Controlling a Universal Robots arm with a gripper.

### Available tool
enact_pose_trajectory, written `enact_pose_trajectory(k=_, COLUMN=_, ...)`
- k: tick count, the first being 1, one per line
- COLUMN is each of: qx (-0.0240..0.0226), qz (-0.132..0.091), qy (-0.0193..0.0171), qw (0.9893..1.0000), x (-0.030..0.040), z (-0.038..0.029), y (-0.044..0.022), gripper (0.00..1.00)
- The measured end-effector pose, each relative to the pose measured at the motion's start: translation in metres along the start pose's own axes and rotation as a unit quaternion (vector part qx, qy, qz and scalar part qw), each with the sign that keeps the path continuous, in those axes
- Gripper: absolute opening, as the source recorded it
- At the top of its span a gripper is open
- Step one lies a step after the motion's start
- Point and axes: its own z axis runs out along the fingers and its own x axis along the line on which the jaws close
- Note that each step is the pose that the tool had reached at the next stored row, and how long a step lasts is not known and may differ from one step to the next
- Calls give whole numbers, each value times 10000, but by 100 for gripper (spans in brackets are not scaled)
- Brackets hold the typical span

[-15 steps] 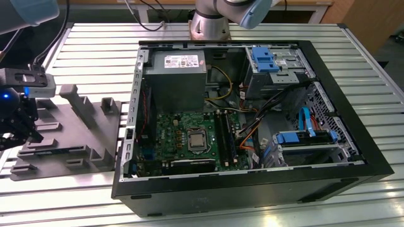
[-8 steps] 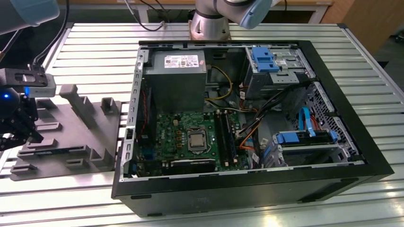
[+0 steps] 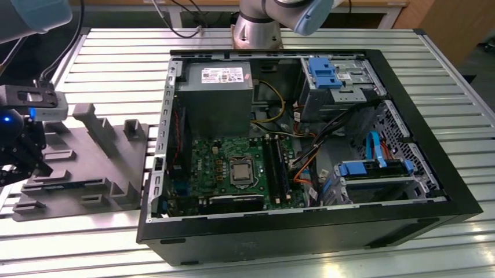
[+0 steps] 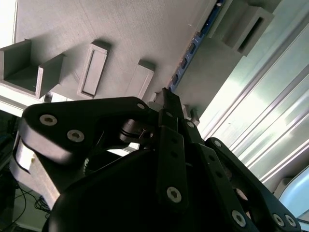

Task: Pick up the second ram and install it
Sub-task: 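Pick up the second ram and move it above second insertion slot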

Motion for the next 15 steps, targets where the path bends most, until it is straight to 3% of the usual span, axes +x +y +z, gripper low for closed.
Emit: enact_pose_trajectory(k=15, qx=51, qz=-2, qy=-5, qw=10000, x=45, z=29, y=-5, gripper=11)
